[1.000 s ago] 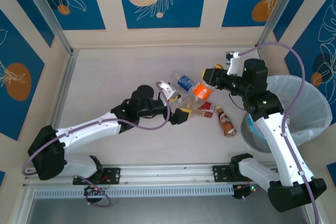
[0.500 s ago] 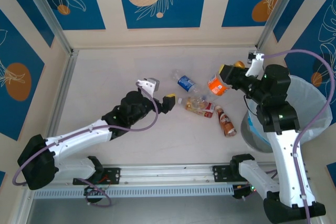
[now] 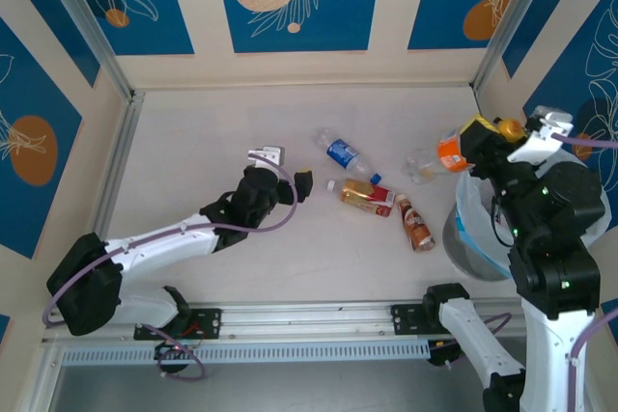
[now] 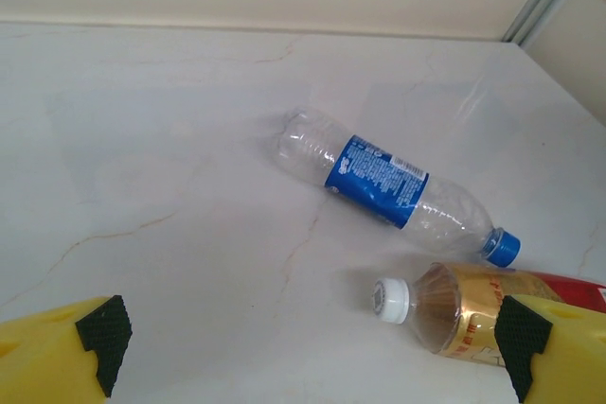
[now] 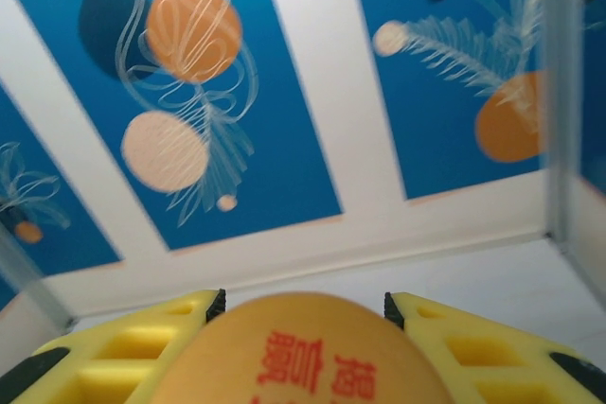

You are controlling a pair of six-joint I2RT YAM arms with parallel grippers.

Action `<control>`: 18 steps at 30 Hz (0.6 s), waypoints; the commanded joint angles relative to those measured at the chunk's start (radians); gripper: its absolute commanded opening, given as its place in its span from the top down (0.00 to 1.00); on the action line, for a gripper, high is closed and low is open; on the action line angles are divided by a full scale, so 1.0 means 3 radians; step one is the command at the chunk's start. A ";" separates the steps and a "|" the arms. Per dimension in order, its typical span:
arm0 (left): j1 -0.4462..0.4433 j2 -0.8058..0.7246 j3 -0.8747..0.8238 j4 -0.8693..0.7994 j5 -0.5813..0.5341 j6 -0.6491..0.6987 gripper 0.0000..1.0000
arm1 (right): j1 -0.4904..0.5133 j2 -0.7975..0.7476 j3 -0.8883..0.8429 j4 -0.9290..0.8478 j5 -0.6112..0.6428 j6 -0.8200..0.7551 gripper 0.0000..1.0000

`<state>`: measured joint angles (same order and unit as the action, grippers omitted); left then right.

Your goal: Put the plastic bottles in the bin

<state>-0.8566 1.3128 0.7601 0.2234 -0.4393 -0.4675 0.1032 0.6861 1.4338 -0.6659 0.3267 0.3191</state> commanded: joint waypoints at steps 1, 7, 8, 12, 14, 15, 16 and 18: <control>0.0066 0.0055 0.0087 0.0031 0.0014 -0.0069 0.00 | -0.0017 -0.0047 0.0171 -0.0133 0.0775 -0.0235 1.00; 0.0112 0.0105 0.0095 0.0071 0.0217 -0.0097 0.00 | -0.0019 -0.0122 0.0380 -0.0271 0.1434 -0.0582 1.00; 0.0120 0.0111 0.0099 0.0074 0.0235 -0.0104 0.00 | -0.0017 -0.0133 0.0403 -0.0281 0.1482 -0.0632 1.00; 0.0135 0.0146 0.0130 0.0036 0.0282 -0.0124 0.00 | -0.0014 -0.0167 0.0416 -0.0260 0.1706 -0.0850 1.00; 0.0145 0.0168 0.0153 0.0013 0.0302 -0.0129 0.00 | -0.0011 -0.0175 0.0372 -0.0185 0.1848 -0.1014 1.00; 0.0149 0.0178 0.0158 0.0012 0.0314 -0.0128 0.00 | -0.0008 -0.0170 0.0339 -0.0142 0.1944 -0.1098 1.00; 0.0149 0.0190 0.0166 0.0012 0.0327 -0.0134 0.00 | -0.0007 -0.0158 0.0306 -0.0110 0.2049 -0.1165 1.00; 0.0160 0.0212 0.0186 -0.0001 0.0357 -0.0131 0.00 | -0.0009 -0.0123 0.0280 -0.0145 0.2203 -0.1186 1.00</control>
<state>-0.8234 1.3666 0.7776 0.2207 -0.3592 -0.4931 0.1032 0.6430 1.5288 -0.7429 0.8616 0.0383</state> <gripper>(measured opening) 0.998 0.447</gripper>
